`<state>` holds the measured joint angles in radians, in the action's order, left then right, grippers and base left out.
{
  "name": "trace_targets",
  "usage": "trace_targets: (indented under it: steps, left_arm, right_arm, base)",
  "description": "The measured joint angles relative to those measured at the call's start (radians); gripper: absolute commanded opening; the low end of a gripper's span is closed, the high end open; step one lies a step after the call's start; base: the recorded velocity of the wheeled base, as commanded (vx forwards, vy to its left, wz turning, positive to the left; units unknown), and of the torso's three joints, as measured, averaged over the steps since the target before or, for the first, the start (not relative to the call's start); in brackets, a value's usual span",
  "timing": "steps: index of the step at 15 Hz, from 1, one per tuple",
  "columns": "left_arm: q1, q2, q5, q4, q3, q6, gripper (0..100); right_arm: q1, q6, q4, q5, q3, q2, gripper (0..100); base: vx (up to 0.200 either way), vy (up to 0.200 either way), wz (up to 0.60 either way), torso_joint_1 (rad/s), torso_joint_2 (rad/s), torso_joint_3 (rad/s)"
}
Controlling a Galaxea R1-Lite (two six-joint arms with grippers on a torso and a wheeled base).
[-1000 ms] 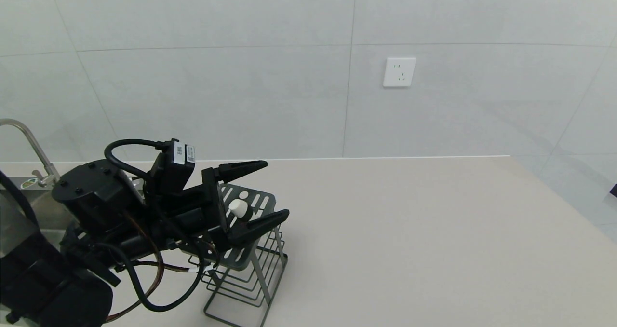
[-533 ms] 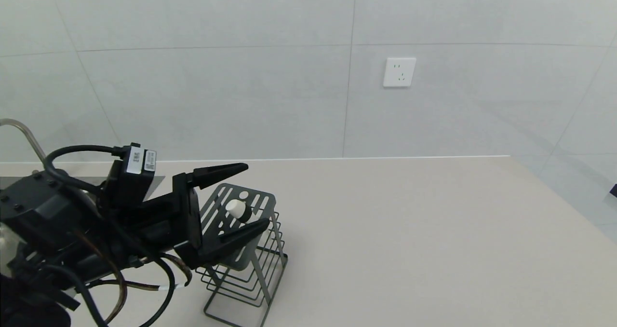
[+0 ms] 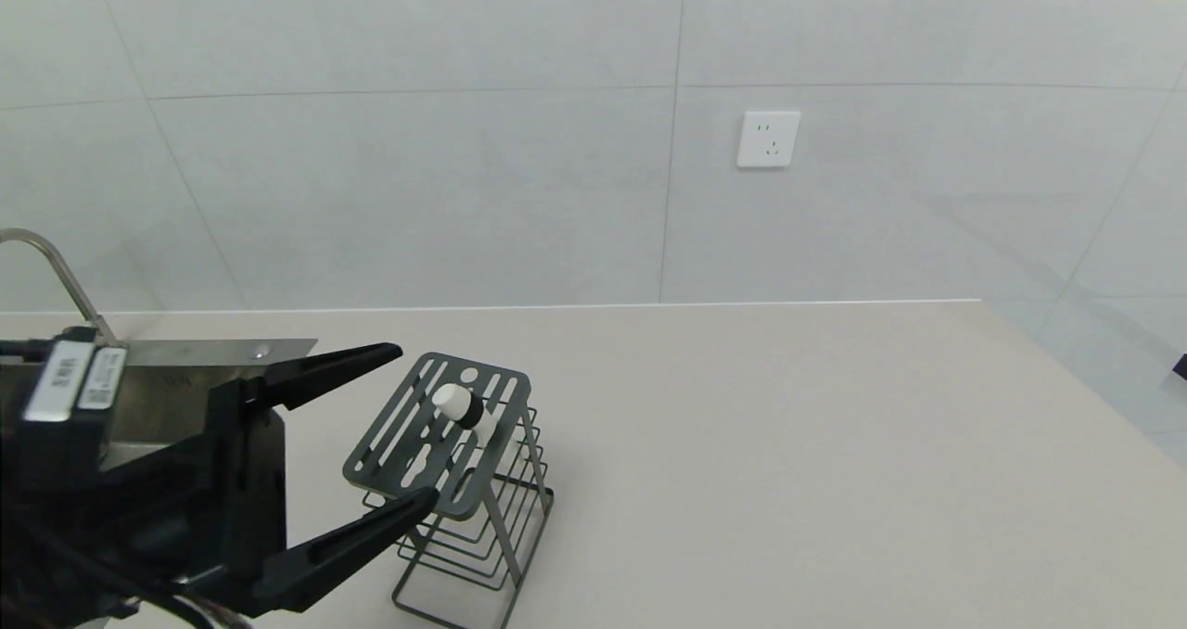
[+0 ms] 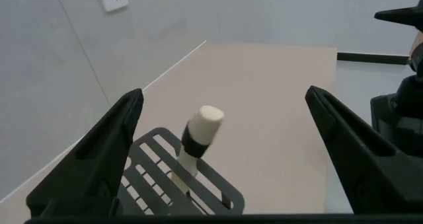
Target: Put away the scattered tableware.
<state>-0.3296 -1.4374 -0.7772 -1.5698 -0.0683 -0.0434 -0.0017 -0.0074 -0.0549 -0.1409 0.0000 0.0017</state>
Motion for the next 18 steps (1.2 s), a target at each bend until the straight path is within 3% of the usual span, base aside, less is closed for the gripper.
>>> trace_targets:
  steps: [3,6,8,10,12,15,16,18]
  left_arm:
    - [0.037,0.156,0.007,0.014,0.052,0.001,100]
    - [0.081,0.321,0.010,0.126,0.065,0.001,100]
    - [0.124,0.467,0.016,0.251,0.066,0.003,100]
    - [0.162,0.612,0.020,0.409,0.066,0.007,100]
    - [0.195,0.824,0.022,0.688,0.062,0.009,100]
    - [0.218,1.091,0.027,1.001,0.042,0.011,100]
    - [0.226,1.167,0.045,1.101,0.041,0.007,100]
    - [0.242,1.269,0.186,1.230,0.057,-0.022,100]
  right_arm:
    - [0.000,0.000,0.000,0.000,0.000,0.000,0]
    - [0.000,0.000,0.000,0.000,0.000,0.000,0]
    - [0.000,0.000,0.000,0.000,0.000,0.000,0]
    - [0.000,0.000,0.000,0.000,0.000,0.000,0]
    - [0.000,0.000,0.000,0.000,0.000,0.000,0]
    - [0.000,0.000,0.000,0.001,0.000,0.000,0]
    - [0.000,0.000,0.000,0.001,0.000,0.000,0]
    - [0.000,-0.002,0.000,0.001,0.000,0.000,0]
  base:
    - [0.000,0.000,0.00,0.000,0.00,0.000]
    - [0.000,0.000,0.00,0.000,0.00,0.000]
    - [0.000,0.000,0.00,0.000,0.00,0.000]
    - [0.000,0.000,0.00,0.000,0.00,0.000]
    - [0.000,0.000,0.00,0.000,0.00,0.000]
    - [0.000,0.000,0.00,0.000,0.00,0.000]
    - [0.000,0.000,0.00,0.000,0.00,0.000]
    - [0.000,0.000,0.00,0.000,0.00,0.000]
